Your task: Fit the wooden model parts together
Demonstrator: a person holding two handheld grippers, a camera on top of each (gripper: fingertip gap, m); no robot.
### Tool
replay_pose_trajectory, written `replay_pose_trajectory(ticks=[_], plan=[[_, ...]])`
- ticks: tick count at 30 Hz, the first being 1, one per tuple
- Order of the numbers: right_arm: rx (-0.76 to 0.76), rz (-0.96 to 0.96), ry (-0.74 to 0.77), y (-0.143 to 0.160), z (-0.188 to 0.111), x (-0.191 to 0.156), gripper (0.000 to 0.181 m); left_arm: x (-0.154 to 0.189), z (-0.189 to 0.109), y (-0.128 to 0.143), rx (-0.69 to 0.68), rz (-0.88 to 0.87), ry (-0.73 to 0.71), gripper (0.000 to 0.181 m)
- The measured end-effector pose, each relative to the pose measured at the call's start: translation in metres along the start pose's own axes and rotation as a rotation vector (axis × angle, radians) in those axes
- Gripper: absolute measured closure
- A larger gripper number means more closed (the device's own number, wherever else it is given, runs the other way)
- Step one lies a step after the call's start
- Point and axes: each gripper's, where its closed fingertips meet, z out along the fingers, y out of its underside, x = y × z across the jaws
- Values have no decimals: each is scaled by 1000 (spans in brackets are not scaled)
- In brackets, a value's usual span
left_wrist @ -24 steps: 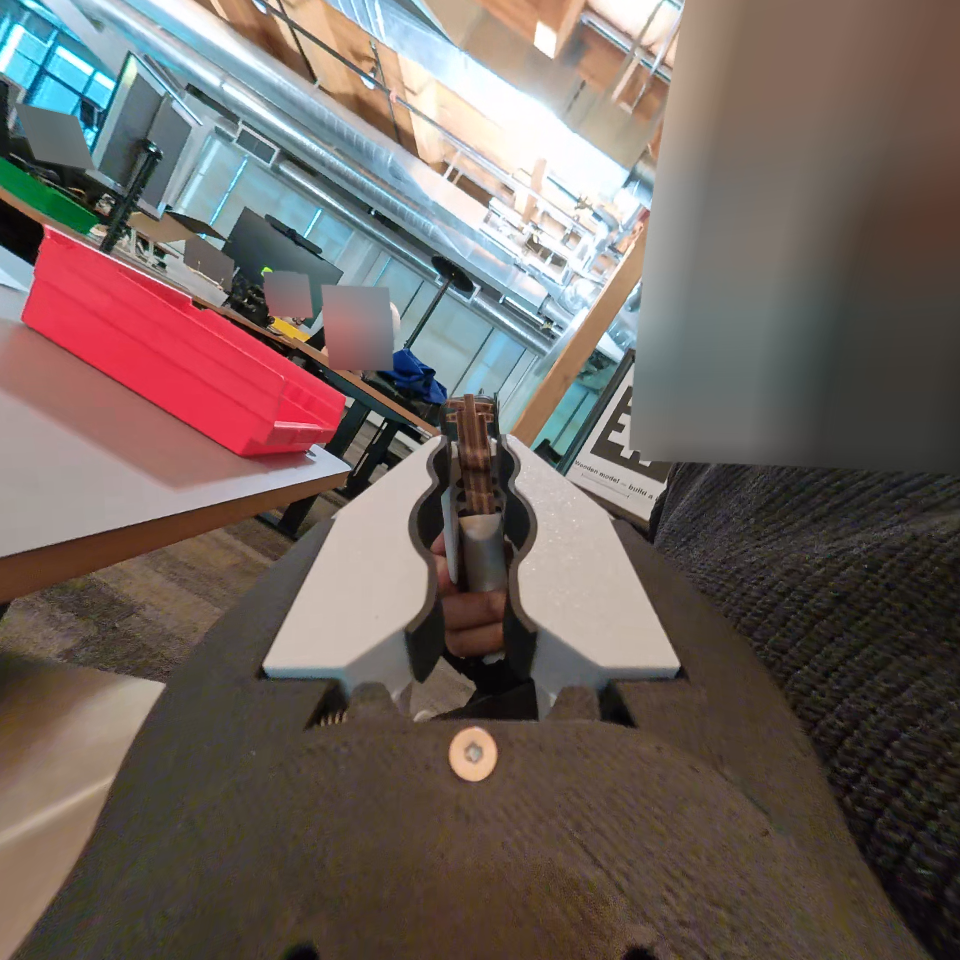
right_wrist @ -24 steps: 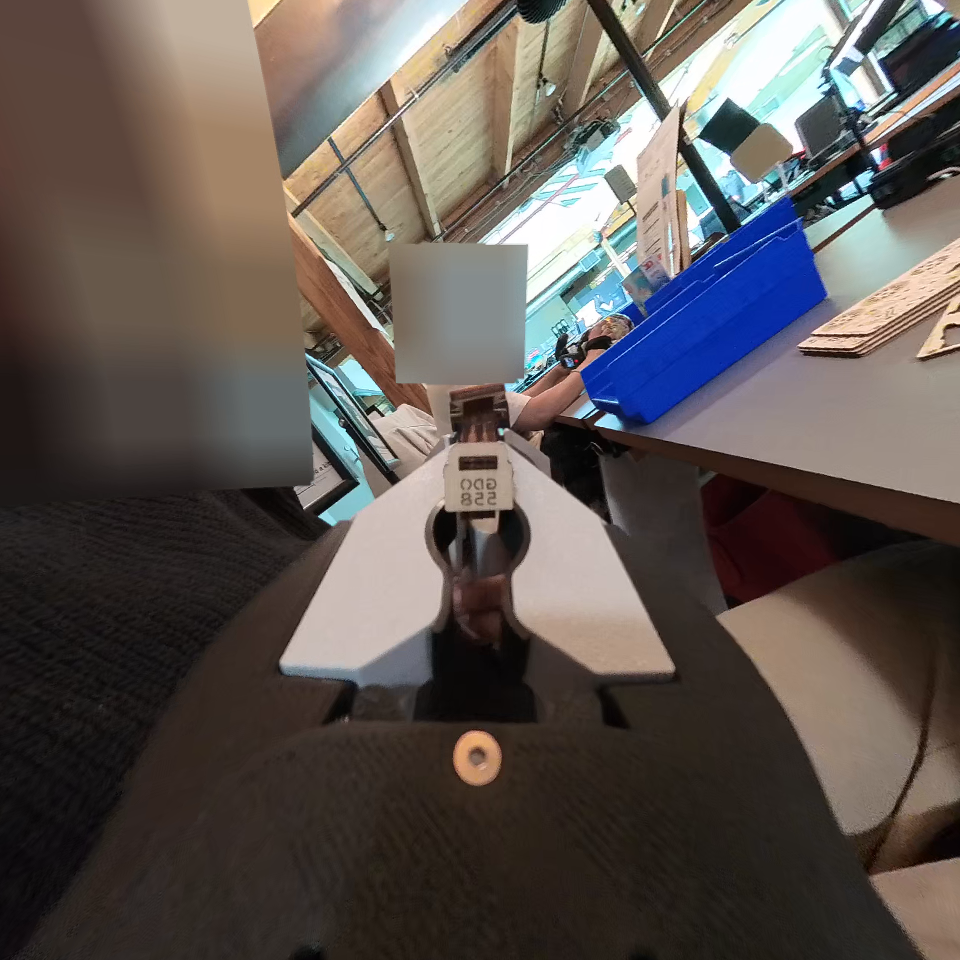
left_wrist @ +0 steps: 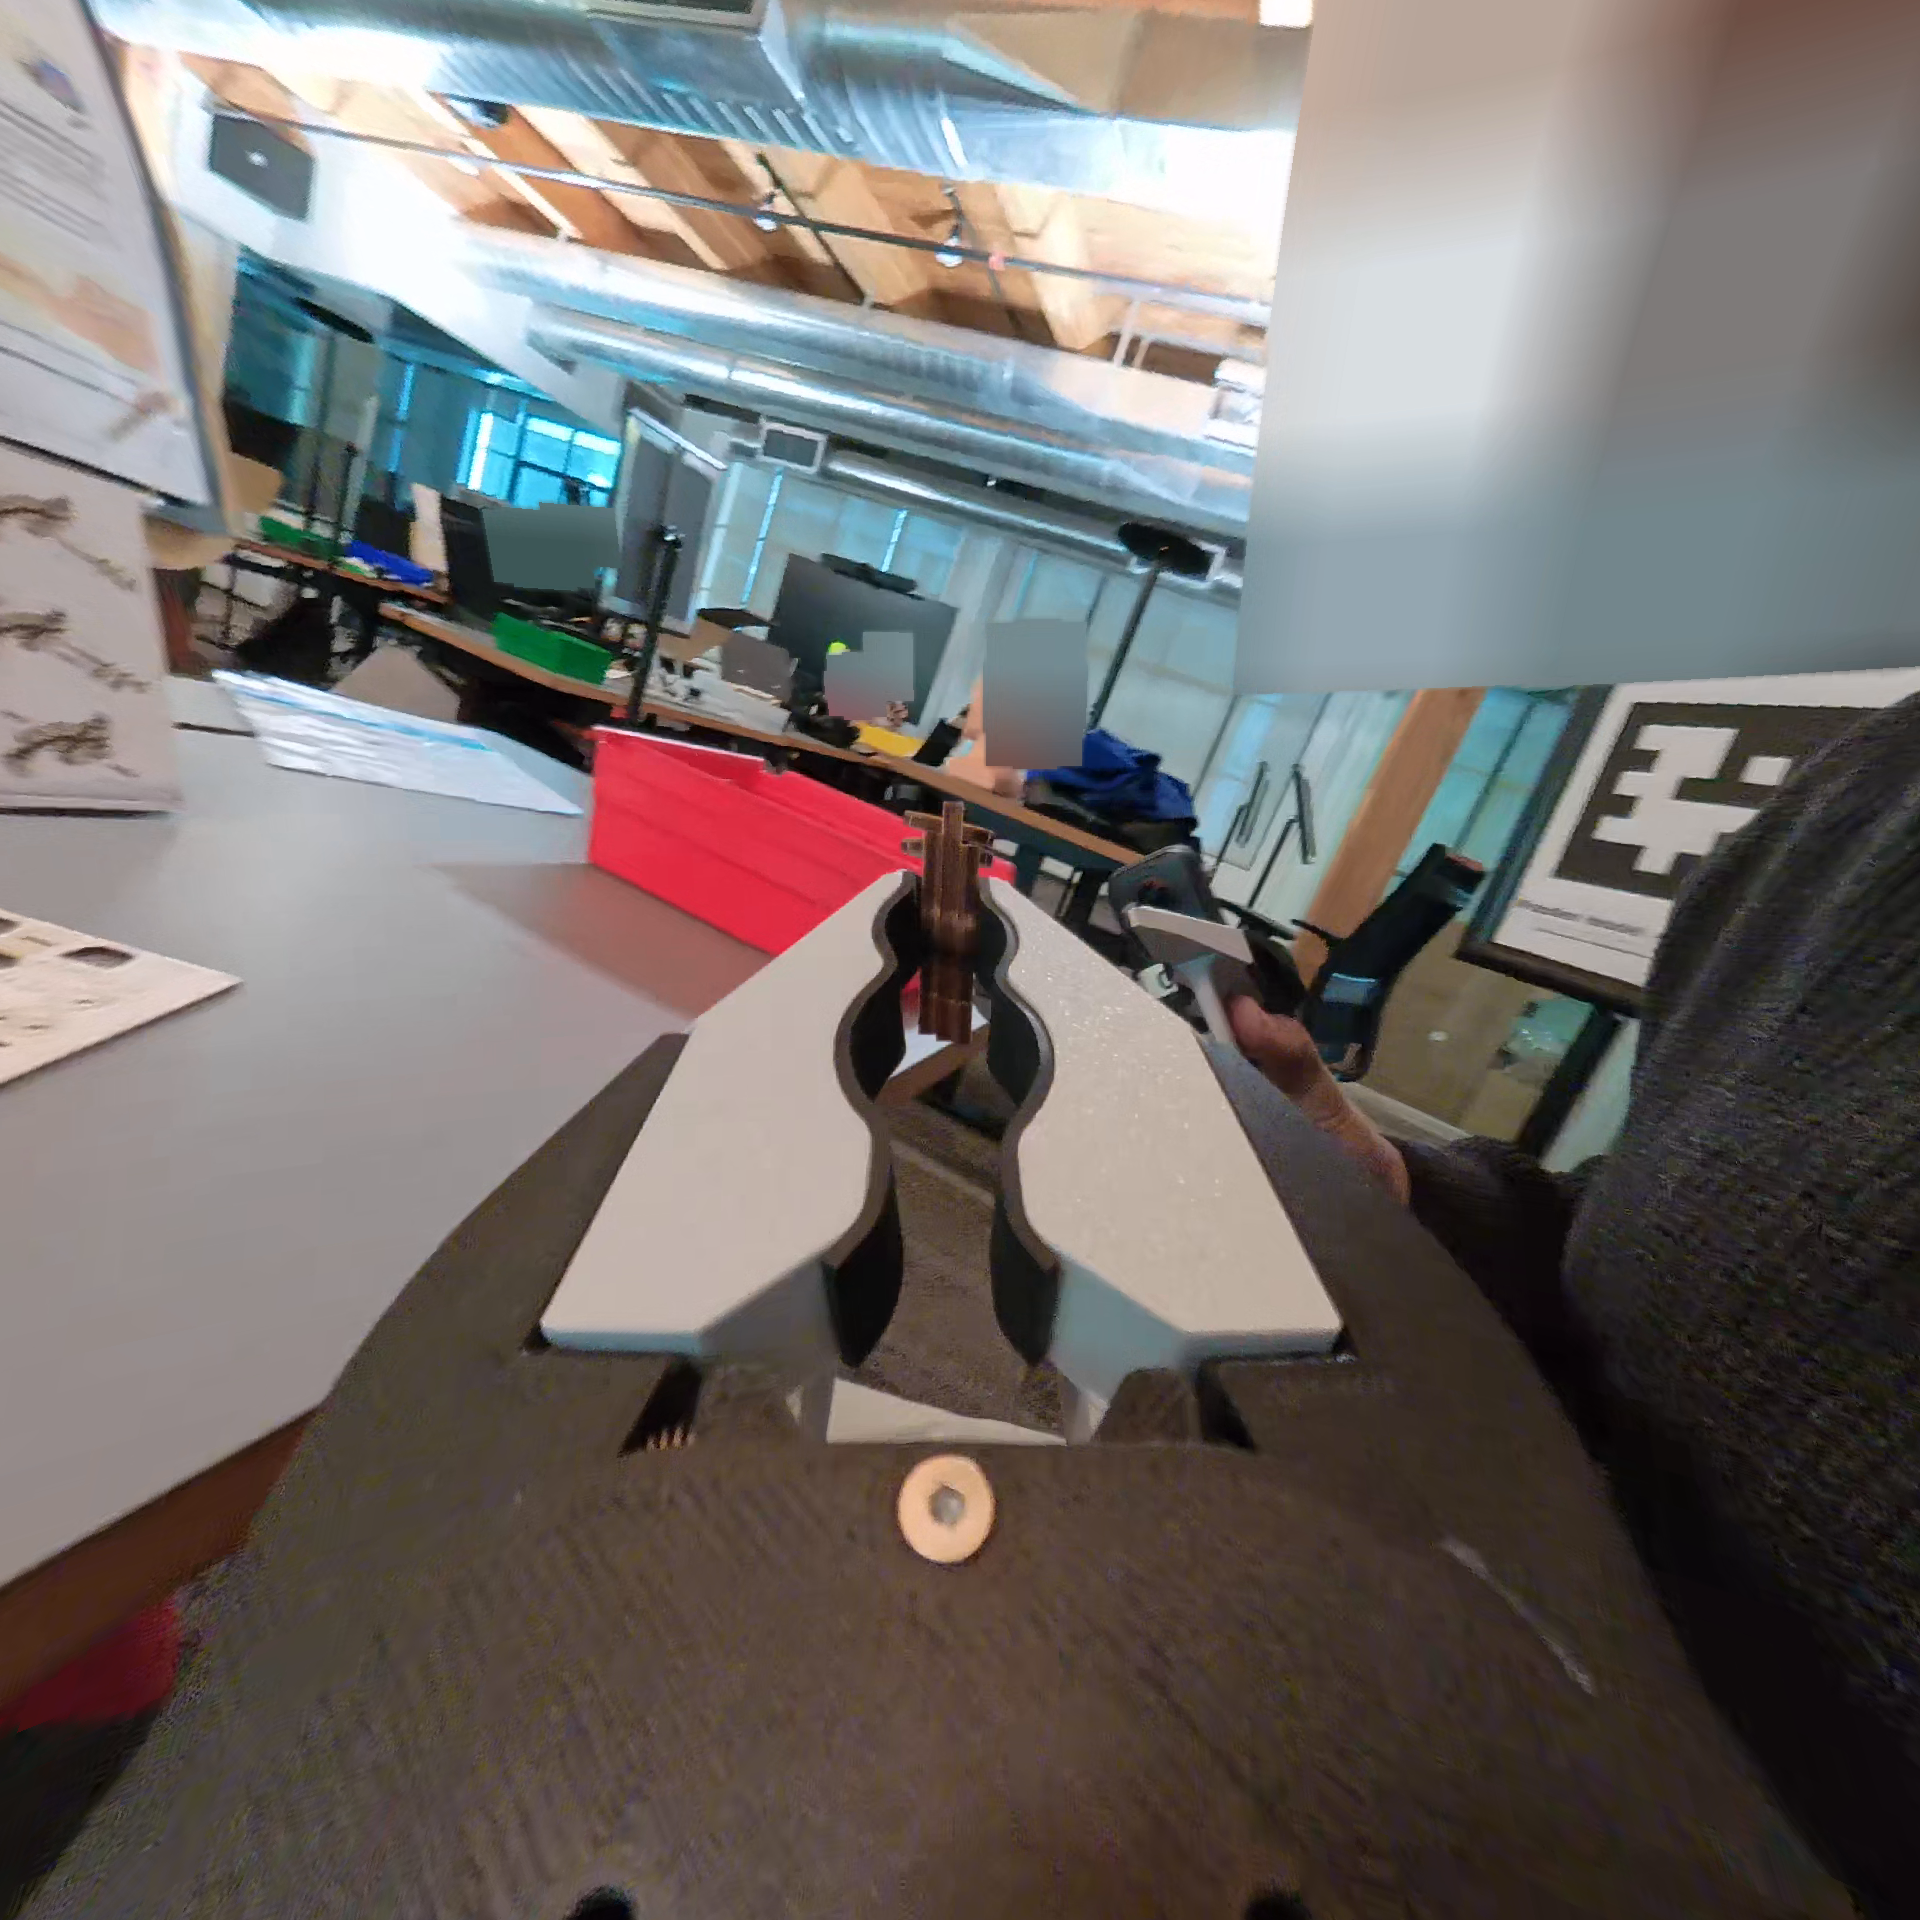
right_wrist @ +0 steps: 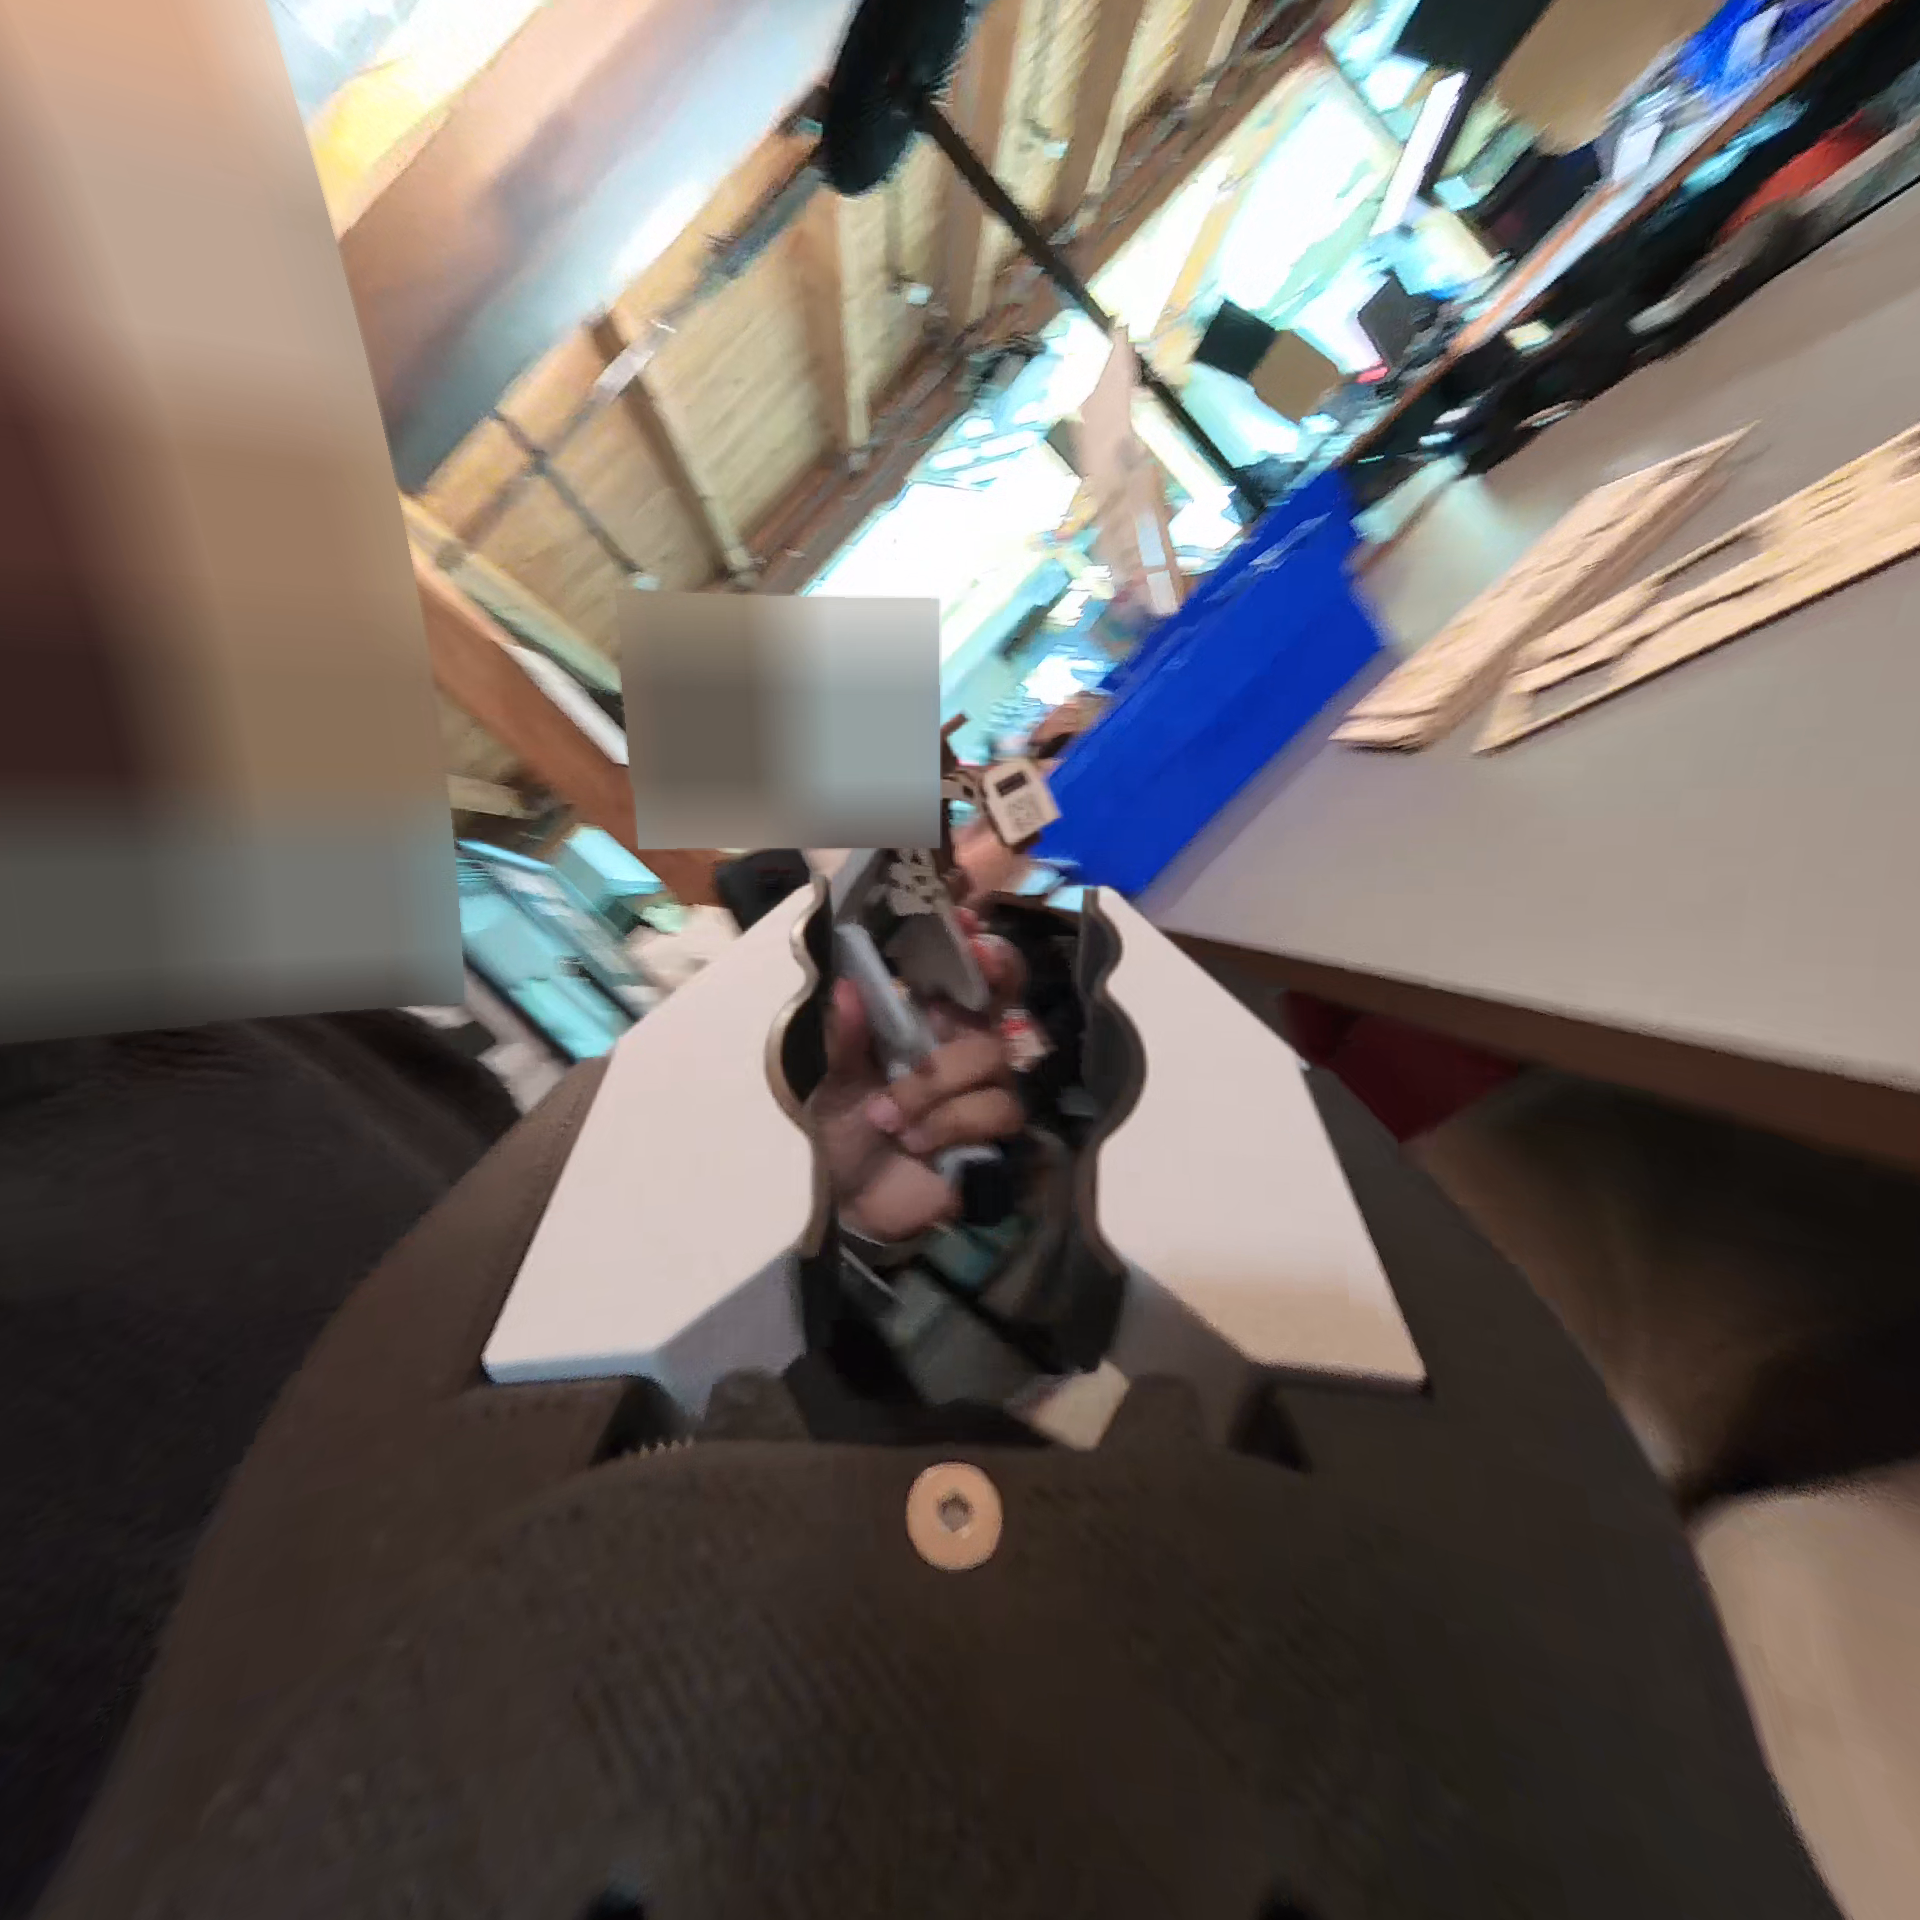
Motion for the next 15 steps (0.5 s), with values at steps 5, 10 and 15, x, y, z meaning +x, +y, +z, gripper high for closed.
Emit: replay_pose_trajectory(ticks=[5, 10, 15], plan=[[-26, -103, 133, -32, 15, 56, 132, -66, 14, -9, -25, -31, -64, 174], [-36, -157, 106, -68, 66, 101, 135, -122, 41, -8, -96, 63, -58, 174], [-92, -217, 114, -78, 90, 143, 135, -158, 54, 3, -168, 163, -65, 174]])
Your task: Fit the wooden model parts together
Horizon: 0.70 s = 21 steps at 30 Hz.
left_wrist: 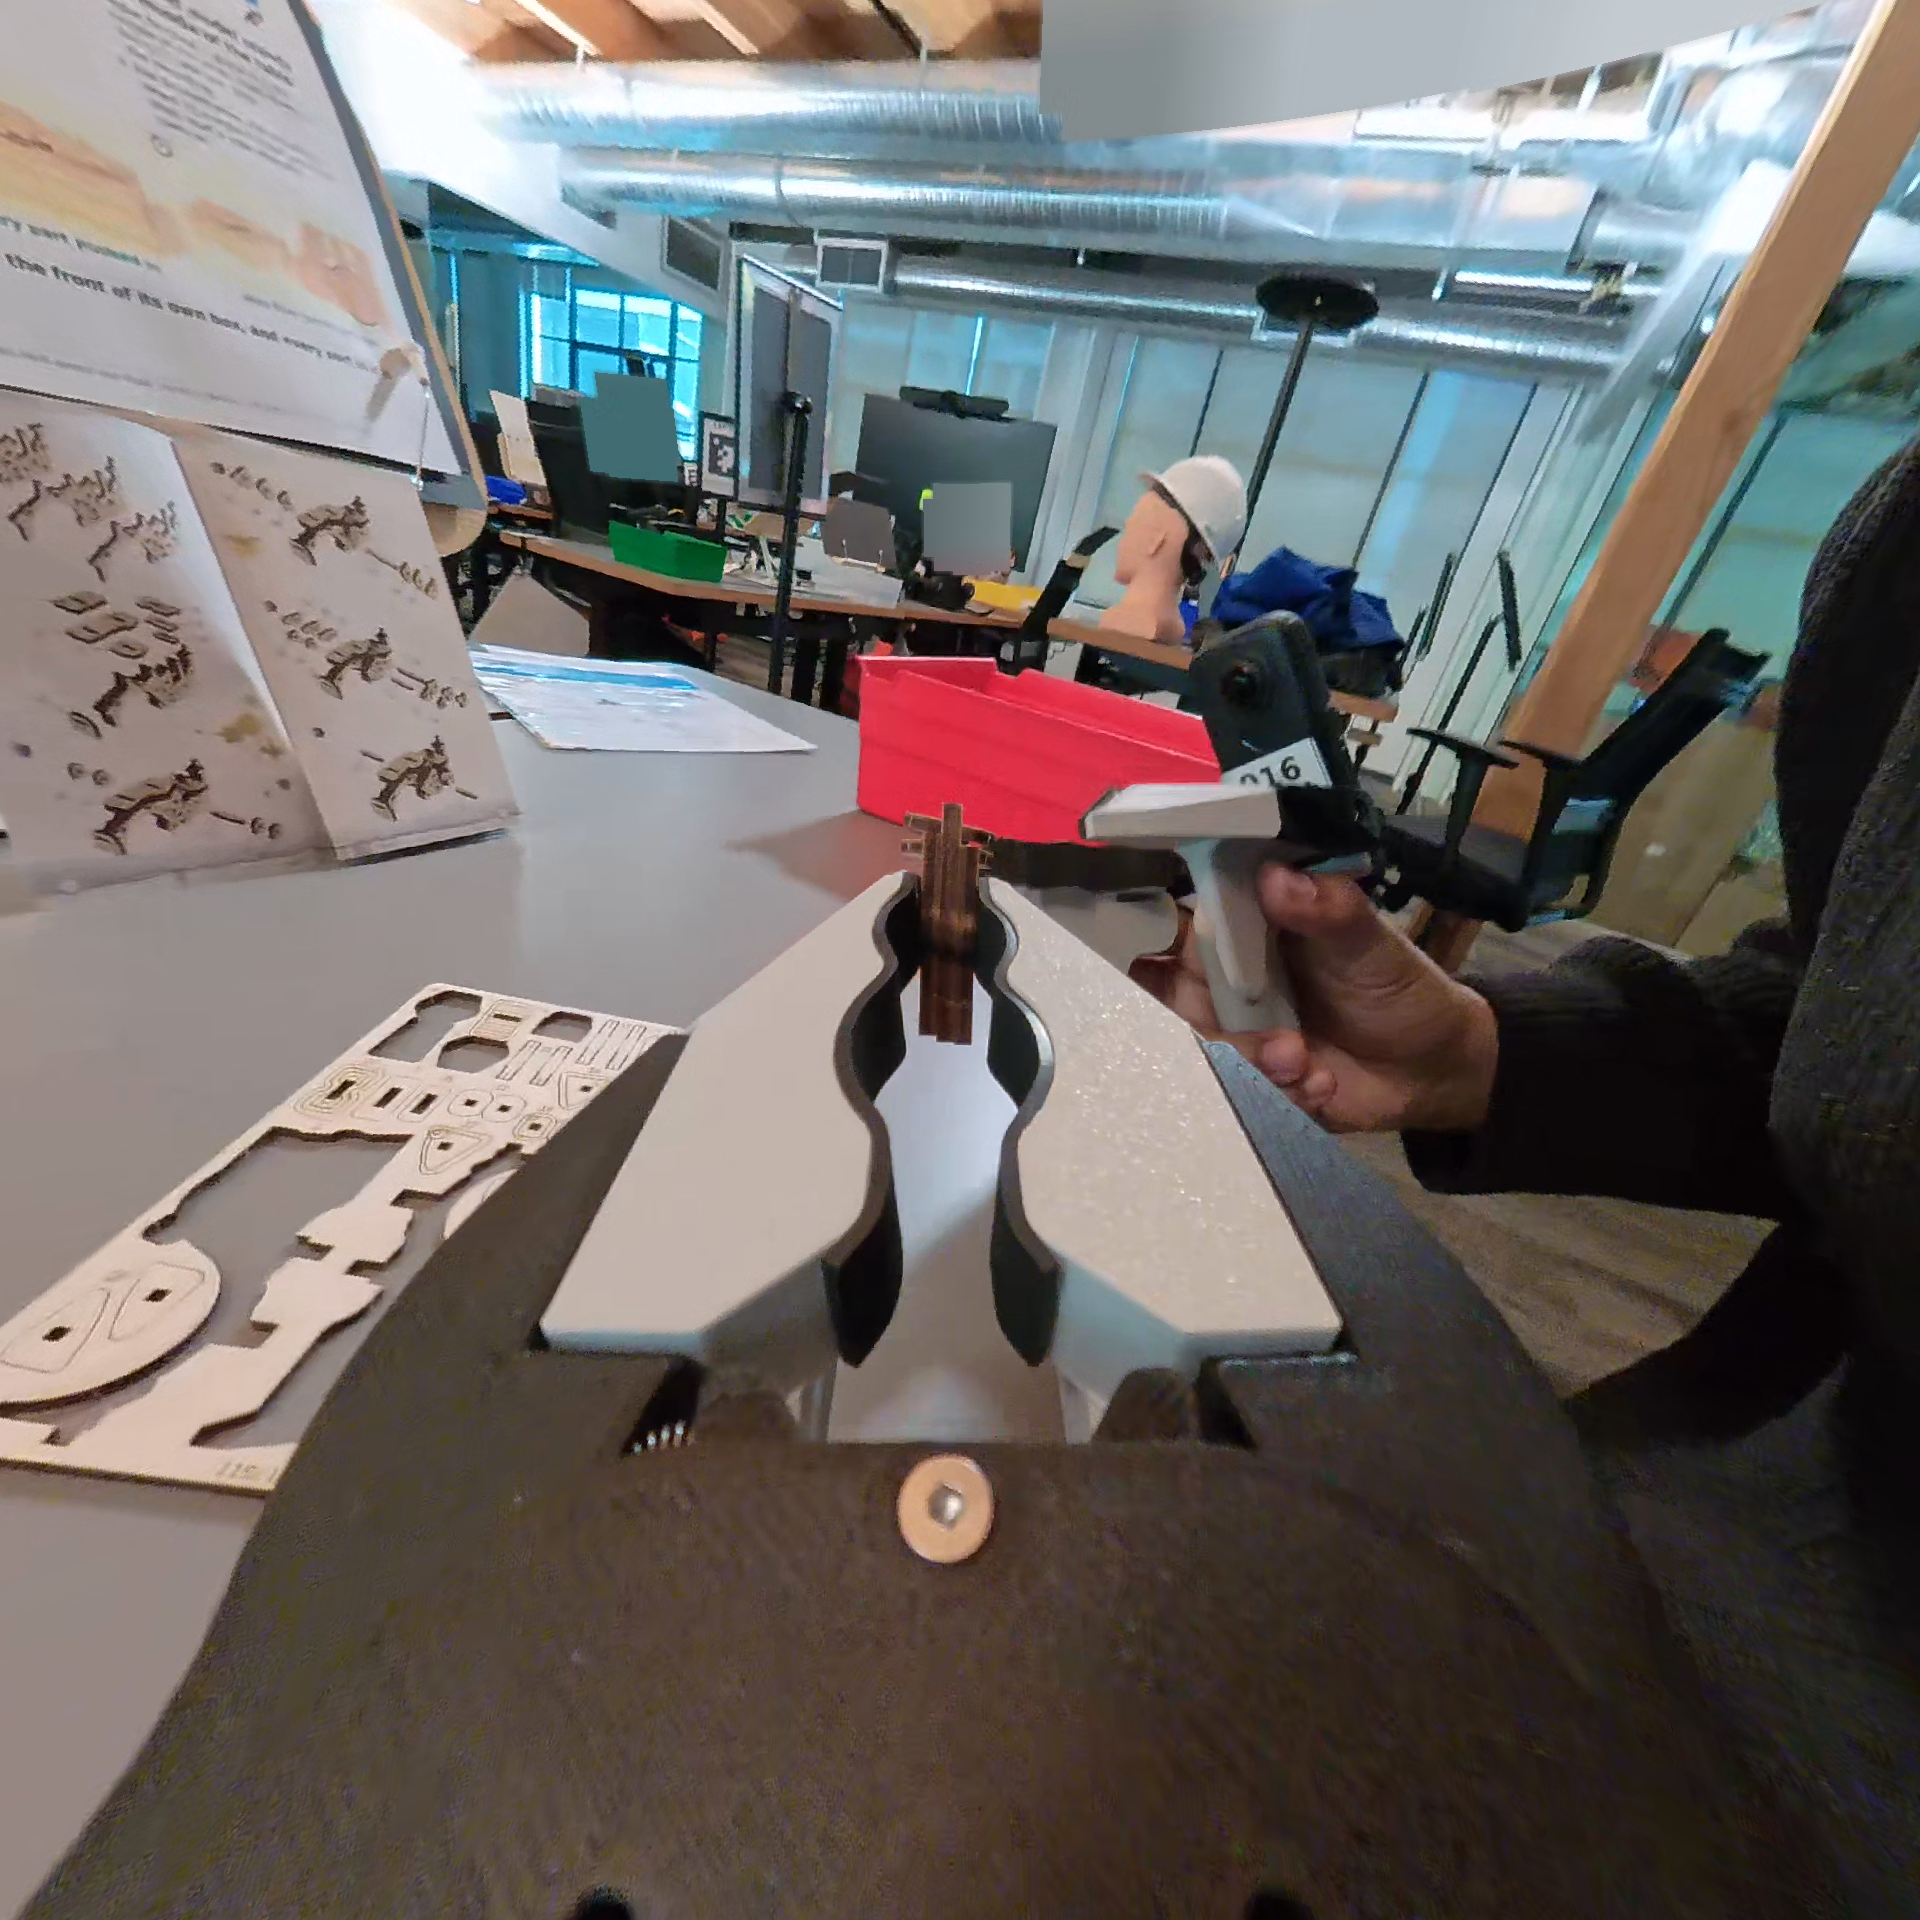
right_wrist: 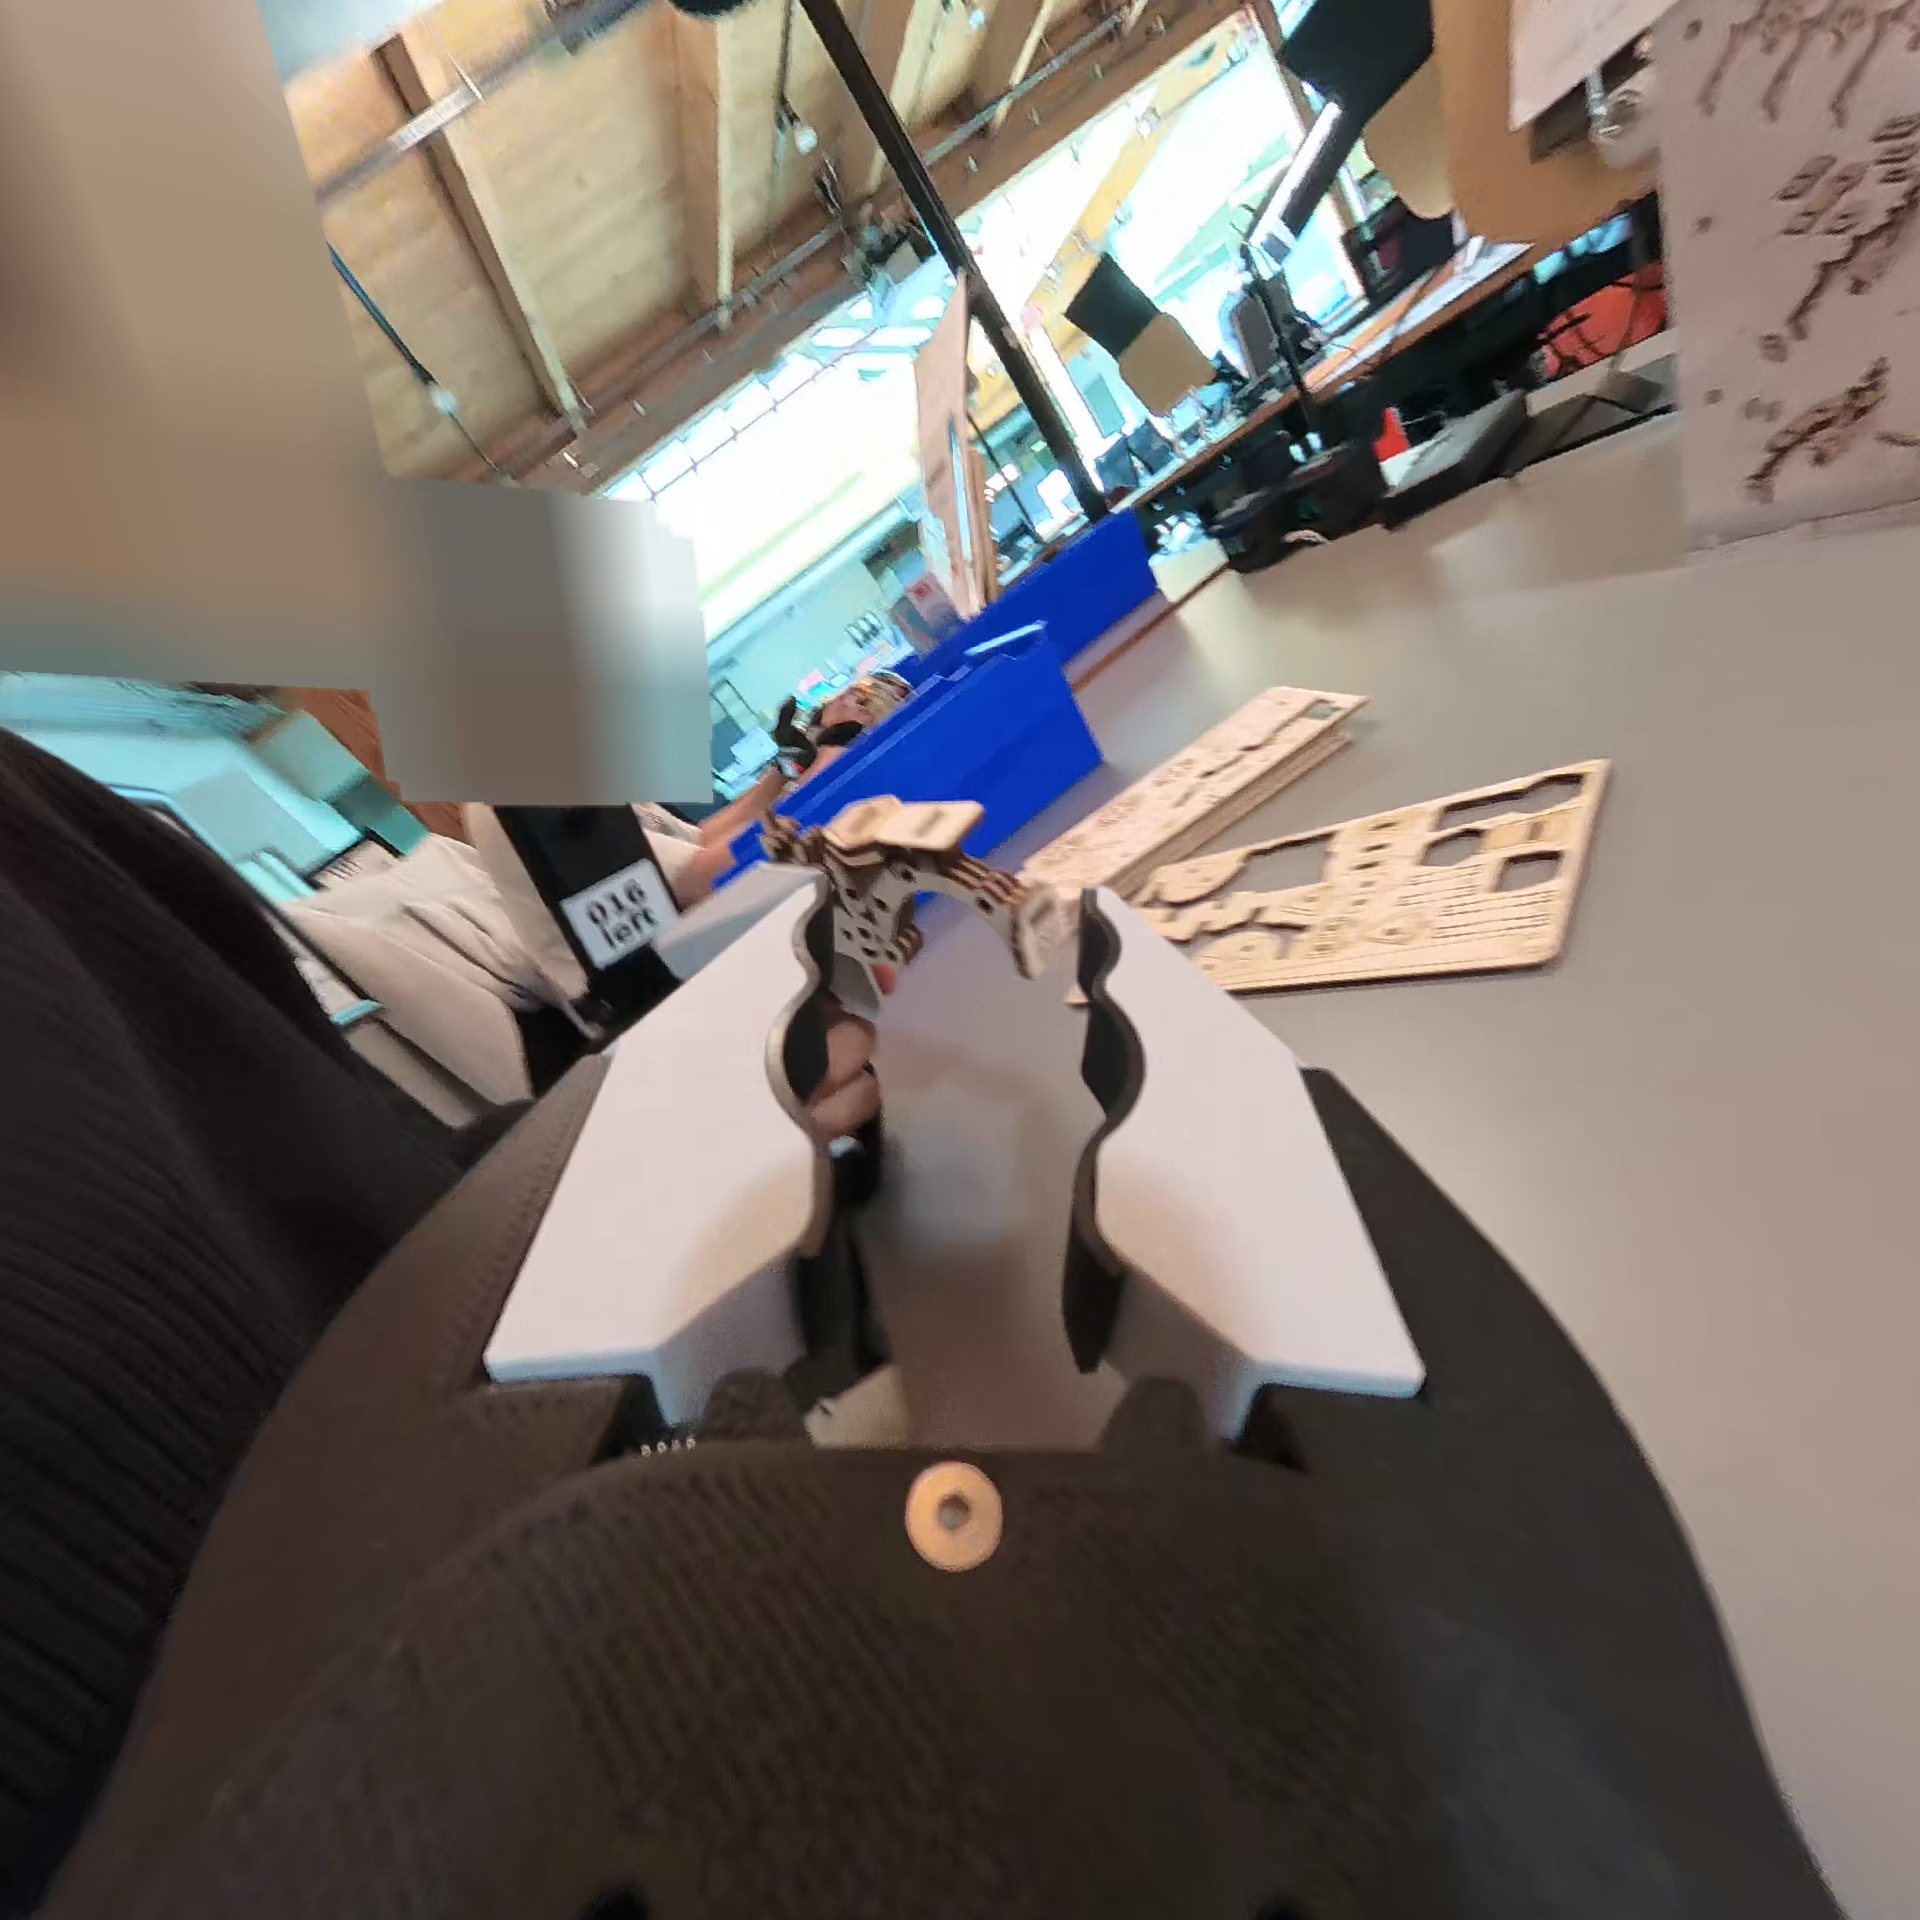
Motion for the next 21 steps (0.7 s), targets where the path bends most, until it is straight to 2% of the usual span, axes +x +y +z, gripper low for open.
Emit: replay_pose_trajectory(ticks=[2, 6, 10, 15, 21], plan=[[-11, -35, 19, -4, 2, 10, 135, -6, 5, -3, 11, -18, 23, 174], [-10, -138, 18, -33, 13, 23, 135, -16, 17, -20, 42, -44, 92, 174], [15, -165, 31, -49, 29, 43, 136, -25, 27, -6, -47, 57, 129, 174], [-72, -103, -6, -33, 51, 49, 122, -24, 26, -8, -51, 47, 187, 174], [-64, 6, -45, -25, 47, 35, 121, -11, 21, -9, -36, 24, 246, 174]])
